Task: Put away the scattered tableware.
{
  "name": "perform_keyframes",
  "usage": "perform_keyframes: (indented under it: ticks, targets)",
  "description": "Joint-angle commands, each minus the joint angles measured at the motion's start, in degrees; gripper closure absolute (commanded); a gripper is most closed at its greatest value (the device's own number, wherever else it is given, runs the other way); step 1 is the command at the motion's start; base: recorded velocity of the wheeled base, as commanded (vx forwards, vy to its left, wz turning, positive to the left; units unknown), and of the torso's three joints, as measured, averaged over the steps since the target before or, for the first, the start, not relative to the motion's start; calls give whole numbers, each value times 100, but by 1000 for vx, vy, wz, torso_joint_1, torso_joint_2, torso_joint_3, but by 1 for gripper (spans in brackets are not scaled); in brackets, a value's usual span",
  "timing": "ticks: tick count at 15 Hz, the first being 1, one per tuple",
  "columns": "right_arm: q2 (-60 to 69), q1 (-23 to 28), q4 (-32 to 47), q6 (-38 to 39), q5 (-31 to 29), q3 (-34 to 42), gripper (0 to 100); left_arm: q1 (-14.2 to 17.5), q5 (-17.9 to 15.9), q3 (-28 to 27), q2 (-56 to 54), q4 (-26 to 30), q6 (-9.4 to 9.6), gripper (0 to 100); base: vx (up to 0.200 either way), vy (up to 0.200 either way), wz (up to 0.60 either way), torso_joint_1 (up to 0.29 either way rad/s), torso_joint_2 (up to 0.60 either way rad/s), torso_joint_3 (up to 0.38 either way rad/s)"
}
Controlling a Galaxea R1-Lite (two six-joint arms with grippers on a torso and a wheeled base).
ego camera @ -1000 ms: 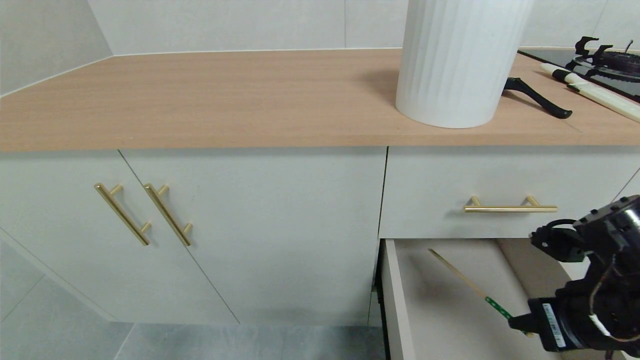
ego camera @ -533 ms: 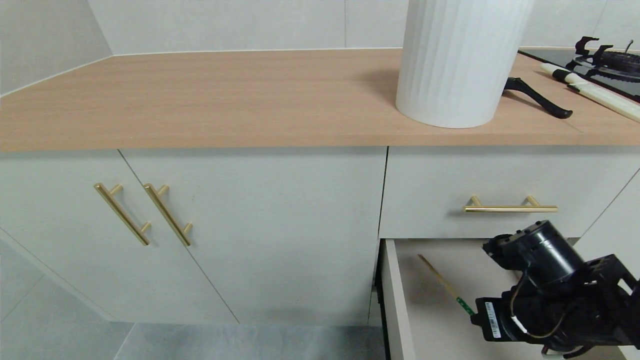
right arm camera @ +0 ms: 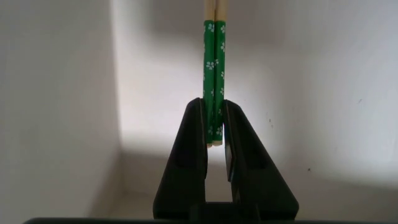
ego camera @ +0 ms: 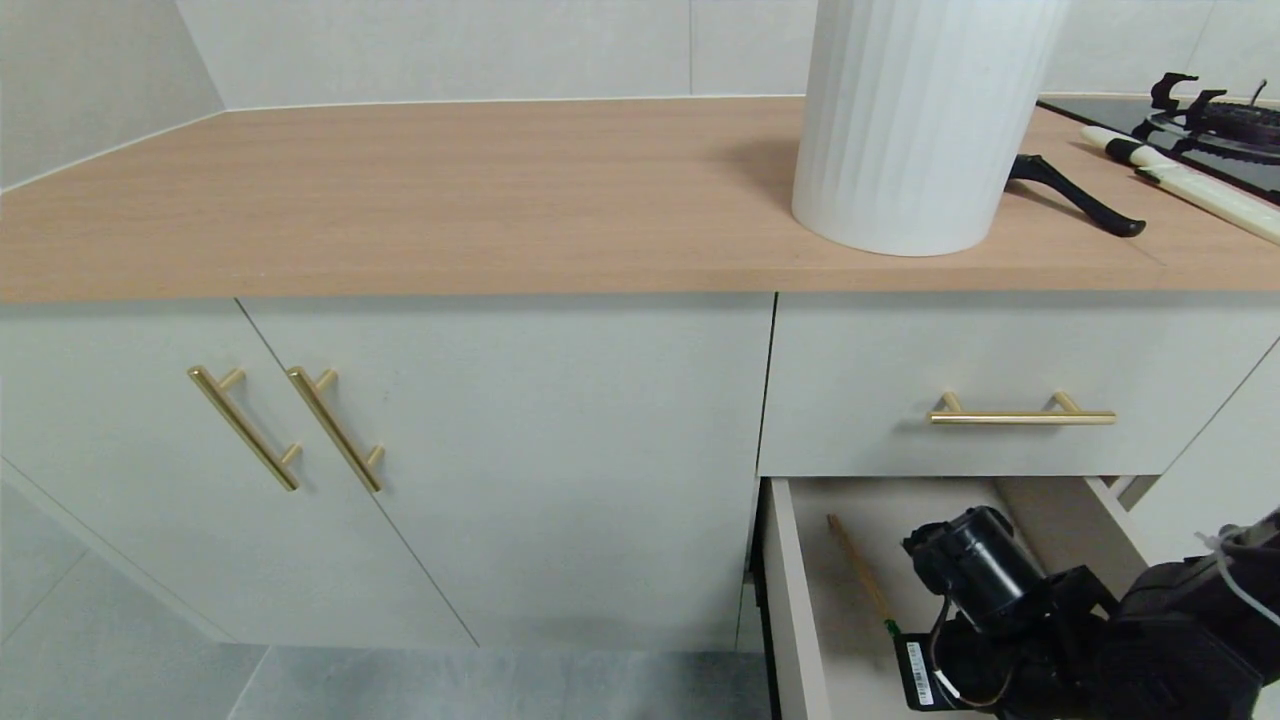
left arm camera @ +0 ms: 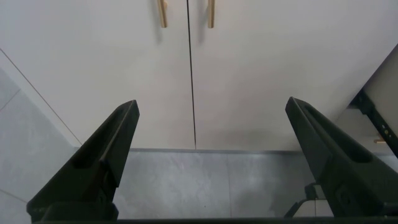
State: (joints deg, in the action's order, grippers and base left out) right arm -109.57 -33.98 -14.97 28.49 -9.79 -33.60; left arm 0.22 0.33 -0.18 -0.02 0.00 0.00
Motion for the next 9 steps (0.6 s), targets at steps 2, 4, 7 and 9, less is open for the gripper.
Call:
perform_keyframes:
  ticks: [2,4,7,9]
  targets:
    - [-530,-4,-349,-1,-5,37,100,4,2,1,2,0,0,0,0,0,0,0,0,0]
    - [-618,-4,-419,8,3,29,100,4,2,1,2,0,0,0,0,0,0,0,0,0]
    - [-653,-4,-437,8,-5,20,100,4,2,1,2,0,0,0,0,0,0,0,0,0]
    - [-697,-4,-551,8,-5,37,100,4,2,1,2,0,0,0,0,0,0,0,0,0]
